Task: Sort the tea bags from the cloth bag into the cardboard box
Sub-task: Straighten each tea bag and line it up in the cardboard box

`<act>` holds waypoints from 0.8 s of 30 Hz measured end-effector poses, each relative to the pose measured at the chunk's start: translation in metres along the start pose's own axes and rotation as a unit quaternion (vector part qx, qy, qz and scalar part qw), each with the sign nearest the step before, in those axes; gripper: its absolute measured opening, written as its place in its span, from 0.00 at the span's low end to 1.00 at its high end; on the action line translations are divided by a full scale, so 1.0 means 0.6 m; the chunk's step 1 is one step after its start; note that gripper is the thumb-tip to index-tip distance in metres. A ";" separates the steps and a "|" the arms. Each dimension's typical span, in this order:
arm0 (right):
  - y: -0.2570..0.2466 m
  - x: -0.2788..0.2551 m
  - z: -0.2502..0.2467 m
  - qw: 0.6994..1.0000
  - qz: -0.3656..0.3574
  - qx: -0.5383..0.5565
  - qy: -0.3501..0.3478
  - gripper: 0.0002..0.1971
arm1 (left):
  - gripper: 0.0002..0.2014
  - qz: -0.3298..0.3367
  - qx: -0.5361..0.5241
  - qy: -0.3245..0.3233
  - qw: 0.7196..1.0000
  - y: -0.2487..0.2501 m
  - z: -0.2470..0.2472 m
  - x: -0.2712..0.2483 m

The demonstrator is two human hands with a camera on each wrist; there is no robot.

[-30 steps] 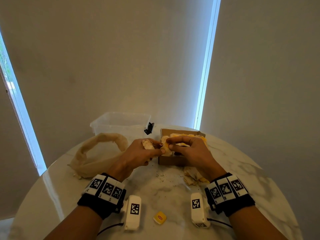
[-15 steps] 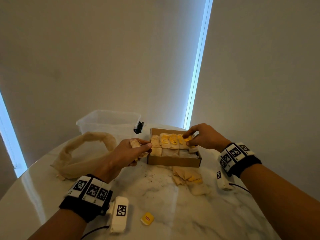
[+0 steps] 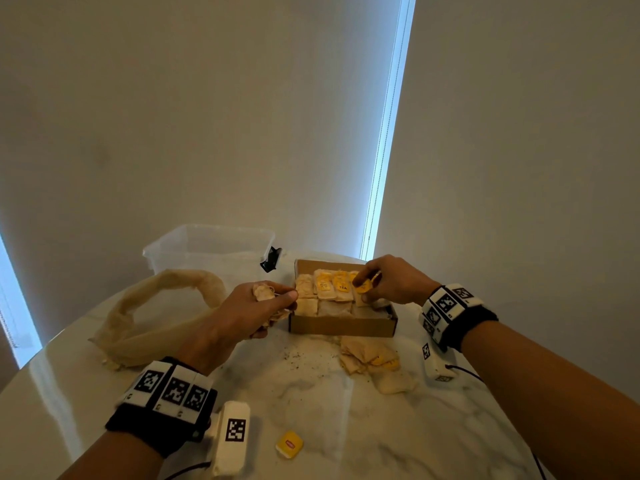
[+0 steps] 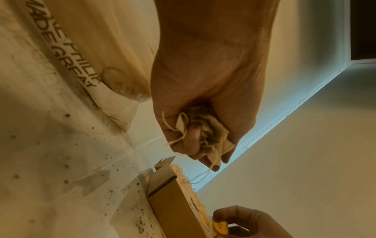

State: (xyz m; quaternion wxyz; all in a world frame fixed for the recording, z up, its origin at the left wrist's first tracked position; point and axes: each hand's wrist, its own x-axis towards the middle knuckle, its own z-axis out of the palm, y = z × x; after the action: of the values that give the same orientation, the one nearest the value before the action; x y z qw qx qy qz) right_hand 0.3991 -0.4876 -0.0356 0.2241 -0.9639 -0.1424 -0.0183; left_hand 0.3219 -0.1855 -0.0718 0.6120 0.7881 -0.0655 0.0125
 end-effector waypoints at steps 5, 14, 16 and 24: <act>0.004 -0.001 0.010 1.000 0.004 -0.014 0.019 0.15 | 0.12 0.004 -0.016 -0.004 1.000 -0.006 0.000 -0.001; -0.015 -0.030 -0.017 0.985 -0.019 0.078 0.150 0.13 | 0.20 -0.035 -0.058 -0.008 0.998 0.004 0.008 -0.003; -0.058 -0.061 -0.012 0.952 -0.036 0.248 0.173 0.11 | 0.22 -0.055 -0.126 -0.012 0.990 0.003 0.011 -0.007; -0.206 -0.100 0.082 0.957 -0.090 0.274 0.018 0.14 | 0.30 -0.081 -0.224 -0.005 0.971 -0.001 0.011 -0.010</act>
State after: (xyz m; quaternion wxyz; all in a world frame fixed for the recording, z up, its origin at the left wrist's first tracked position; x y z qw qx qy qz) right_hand 0.3053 -0.3760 -0.0332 0.4795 -0.8482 -0.2243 -0.0157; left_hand 0.3159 -0.1915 -0.0744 0.7712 0.6340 -0.0059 -0.0564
